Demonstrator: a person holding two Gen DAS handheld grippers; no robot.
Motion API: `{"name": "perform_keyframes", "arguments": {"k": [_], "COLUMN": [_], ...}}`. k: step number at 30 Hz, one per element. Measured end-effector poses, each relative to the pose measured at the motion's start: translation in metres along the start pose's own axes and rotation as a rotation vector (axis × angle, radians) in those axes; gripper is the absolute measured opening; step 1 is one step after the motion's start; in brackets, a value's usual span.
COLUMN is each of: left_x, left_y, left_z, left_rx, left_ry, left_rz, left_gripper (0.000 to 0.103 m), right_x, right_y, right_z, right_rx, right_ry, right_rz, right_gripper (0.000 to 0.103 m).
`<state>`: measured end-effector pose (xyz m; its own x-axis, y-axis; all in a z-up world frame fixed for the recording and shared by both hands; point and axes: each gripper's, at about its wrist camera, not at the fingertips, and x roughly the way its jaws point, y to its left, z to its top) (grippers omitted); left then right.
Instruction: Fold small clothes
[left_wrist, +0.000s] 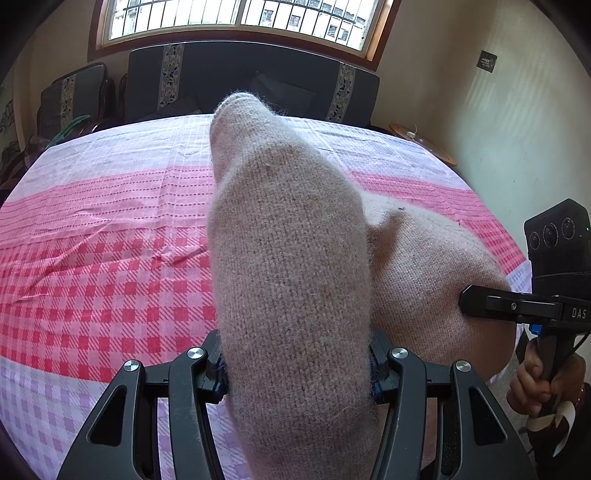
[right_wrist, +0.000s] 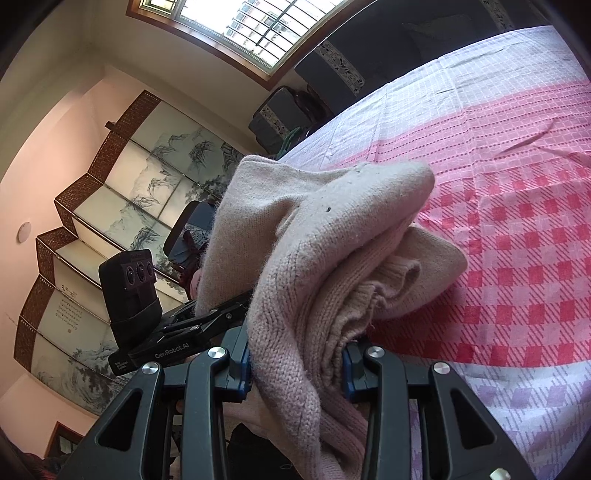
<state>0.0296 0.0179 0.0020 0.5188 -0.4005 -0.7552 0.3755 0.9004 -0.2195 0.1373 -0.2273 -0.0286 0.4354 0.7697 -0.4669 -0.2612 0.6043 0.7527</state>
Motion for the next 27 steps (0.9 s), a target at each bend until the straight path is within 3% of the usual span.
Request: {"name": "perform_keyframes", "arguments": {"k": [17,27], "left_x": [0.020,0.027], "left_y": [0.002,0.002], "left_z": [-0.022,-0.041], "left_rx": [-0.004,-0.014], "left_ry": [0.011,-0.017], "left_rz": [0.018,0.035], "left_gripper": [0.056,0.060], "right_x": [0.006,0.011], "right_y": [0.002,0.009], "right_z": [-0.009,-0.021], "right_rx": [0.009,-0.034], "right_ry": [0.020,0.012], "right_rz": [-0.039,-0.104], "right_gripper": [0.034,0.034]}}
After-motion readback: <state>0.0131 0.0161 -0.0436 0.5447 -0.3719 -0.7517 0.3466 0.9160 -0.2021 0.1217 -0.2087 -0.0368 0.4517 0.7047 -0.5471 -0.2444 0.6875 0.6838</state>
